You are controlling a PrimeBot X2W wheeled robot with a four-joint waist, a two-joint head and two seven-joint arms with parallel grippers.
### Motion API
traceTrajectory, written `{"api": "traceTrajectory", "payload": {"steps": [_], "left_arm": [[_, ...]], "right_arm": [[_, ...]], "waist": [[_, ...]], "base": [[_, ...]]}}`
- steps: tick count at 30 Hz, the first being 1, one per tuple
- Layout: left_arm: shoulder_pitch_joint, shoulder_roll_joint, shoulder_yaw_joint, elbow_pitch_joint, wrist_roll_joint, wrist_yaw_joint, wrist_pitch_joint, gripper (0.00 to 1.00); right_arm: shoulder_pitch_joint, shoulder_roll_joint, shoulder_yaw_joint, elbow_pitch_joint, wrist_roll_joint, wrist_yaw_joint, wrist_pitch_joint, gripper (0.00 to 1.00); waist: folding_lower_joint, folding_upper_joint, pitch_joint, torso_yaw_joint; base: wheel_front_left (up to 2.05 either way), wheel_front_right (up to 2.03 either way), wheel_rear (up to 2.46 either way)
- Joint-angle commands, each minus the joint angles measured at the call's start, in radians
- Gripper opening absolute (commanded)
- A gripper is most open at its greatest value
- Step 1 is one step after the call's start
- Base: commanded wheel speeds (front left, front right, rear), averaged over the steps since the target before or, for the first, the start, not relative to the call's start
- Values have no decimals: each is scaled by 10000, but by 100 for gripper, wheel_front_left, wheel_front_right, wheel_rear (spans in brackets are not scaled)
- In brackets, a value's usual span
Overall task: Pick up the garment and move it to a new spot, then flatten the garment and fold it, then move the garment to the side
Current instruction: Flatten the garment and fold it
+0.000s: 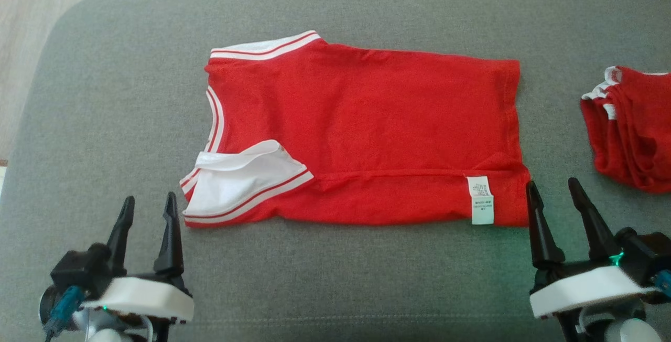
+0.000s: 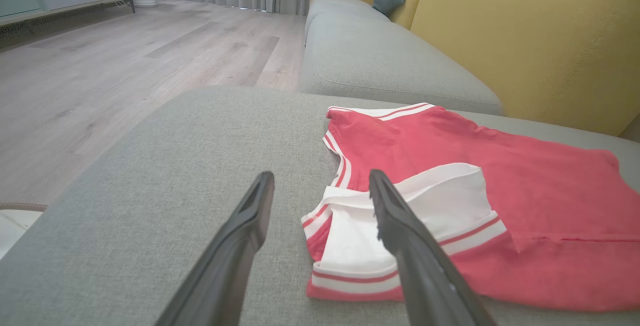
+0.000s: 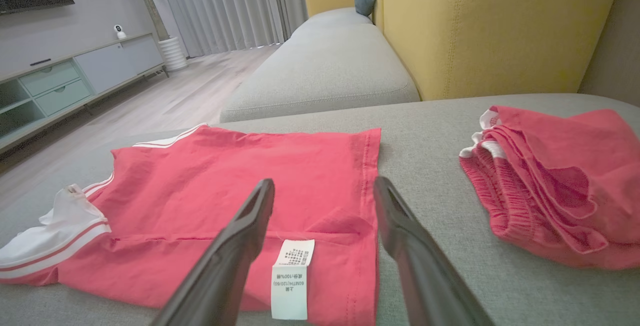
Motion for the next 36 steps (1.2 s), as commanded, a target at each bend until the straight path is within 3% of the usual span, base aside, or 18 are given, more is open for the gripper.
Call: {"api": "traceTrajectory", "payload": {"steps": [1, 7, 20, 35, 36], "left_arm": [[-277, 125, 376, -306, 71, 59, -123, 100], [-253, 95, 193, -115, -53, -81, 10, 100], [-1477, -59, -142, 2568, -1202, -1371, 765, 100], [-2972, 70, -491, 4447, -1921, -1994, 2316, 100], [-3019, 99, -540, 4486, -1945, -2025, 2426, 71]], "right_arm": [[-67, -40, 249, -301, 30, -7, -96, 100], [-49, -43, 242, -179, 75, -7, 36, 100], [-628, -375, -7, 1305, 305, -7, 861, 100], [-1745, -178, 108, 2182, 307, -7, 2481, 100], [-1771, -161, 94, 2199, 303, -7, 2626, 84]], "waist": [[0, 0, -42, 17], [0, 0, -140, 34], [0, 0, 597, 71], [0, 0, 1333, 72], [0, 0, 1348, 69]], "base": [[0, 0, 0], [0, 0, 0], [0, 0, 0], [0, 0, 0], [0, 0, 0]]}}
